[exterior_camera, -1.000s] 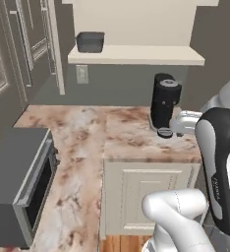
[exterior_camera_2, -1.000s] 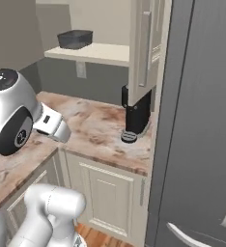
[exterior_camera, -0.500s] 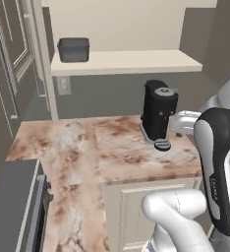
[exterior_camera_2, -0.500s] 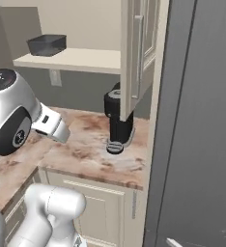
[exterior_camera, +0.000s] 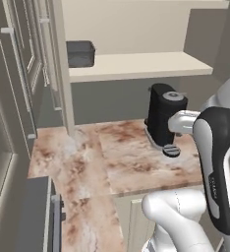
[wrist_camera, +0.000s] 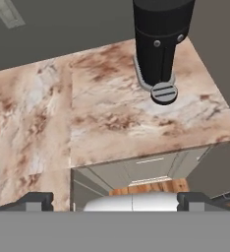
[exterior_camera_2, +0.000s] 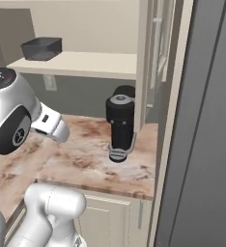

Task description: Retrieve the tupperware and aluminum foil from the cabinet and place them on the dining counter near the plate with fishs to prepare for storing leftovers.

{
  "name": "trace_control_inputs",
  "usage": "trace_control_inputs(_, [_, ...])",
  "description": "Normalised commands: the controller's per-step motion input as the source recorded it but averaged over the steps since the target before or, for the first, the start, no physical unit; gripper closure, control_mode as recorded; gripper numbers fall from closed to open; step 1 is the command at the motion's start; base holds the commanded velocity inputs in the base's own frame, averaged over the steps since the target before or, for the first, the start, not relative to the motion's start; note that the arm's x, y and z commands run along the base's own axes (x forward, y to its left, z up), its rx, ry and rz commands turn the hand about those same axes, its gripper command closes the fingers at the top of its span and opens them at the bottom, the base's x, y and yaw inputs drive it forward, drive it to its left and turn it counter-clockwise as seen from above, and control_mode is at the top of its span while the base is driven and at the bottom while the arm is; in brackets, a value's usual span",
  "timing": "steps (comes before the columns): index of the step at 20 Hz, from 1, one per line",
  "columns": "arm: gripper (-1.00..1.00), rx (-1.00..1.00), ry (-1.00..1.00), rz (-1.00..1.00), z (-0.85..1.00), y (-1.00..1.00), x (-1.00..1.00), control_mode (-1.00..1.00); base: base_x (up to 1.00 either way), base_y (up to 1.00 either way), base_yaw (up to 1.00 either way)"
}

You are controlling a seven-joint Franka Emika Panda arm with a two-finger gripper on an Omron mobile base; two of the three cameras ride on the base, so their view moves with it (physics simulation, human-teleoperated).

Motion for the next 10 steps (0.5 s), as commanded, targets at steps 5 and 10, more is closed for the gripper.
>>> trace_control_inputs(5, [-1.0, 0.0, 0.0, 0.0, 0.0, 0.0, 0.0, 1.0, 0.56, 0.63, -0.1])
trace_control_inputs(10, [-1.0, 0.0, 0.0, 0.0, 0.0, 0.0, 0.0, 1.0, 0.87, 0.58, -0.02])
